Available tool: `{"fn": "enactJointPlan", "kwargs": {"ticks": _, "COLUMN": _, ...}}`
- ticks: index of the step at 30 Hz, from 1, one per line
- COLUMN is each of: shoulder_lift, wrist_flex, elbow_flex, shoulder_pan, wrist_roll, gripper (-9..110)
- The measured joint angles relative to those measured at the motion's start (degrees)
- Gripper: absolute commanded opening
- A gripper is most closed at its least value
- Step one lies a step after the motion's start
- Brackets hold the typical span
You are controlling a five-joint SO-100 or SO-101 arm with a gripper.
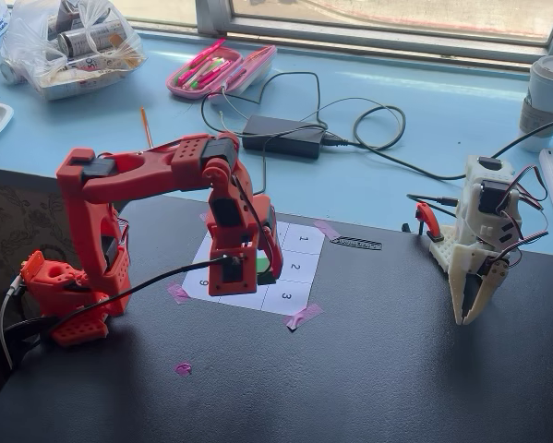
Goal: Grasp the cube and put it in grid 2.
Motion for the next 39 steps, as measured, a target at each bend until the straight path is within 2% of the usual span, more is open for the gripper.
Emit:
{"fn": "enactJointPlan", "kwargs": {"ticks": 9, "shoulder_lift": -13.10, "wrist_flex": 6.59, "elbow_flex": -15.82, "shoulder_pan": -12.04, "wrist_roll": 1.58, "gripper": 0}}
{"fn": "enactJointPlan", "kwargs": {"ticks": 19, "shoulder_lift": -25.84, "wrist_flex": 7.47, "elbow_flex": -27.95, "shoulder_pan": -17.40, "wrist_roll": 4.48, "gripper": 0}}
{"fn": "enactJointPlan", "kwargs": {"ticks": 39, "shoulder_lift": -38.23, "wrist_flex": 3.25, "elbow_flex": -29.44, "shoulder_pan": -20.74, "wrist_roll": 6.94, "gripper": 0}}
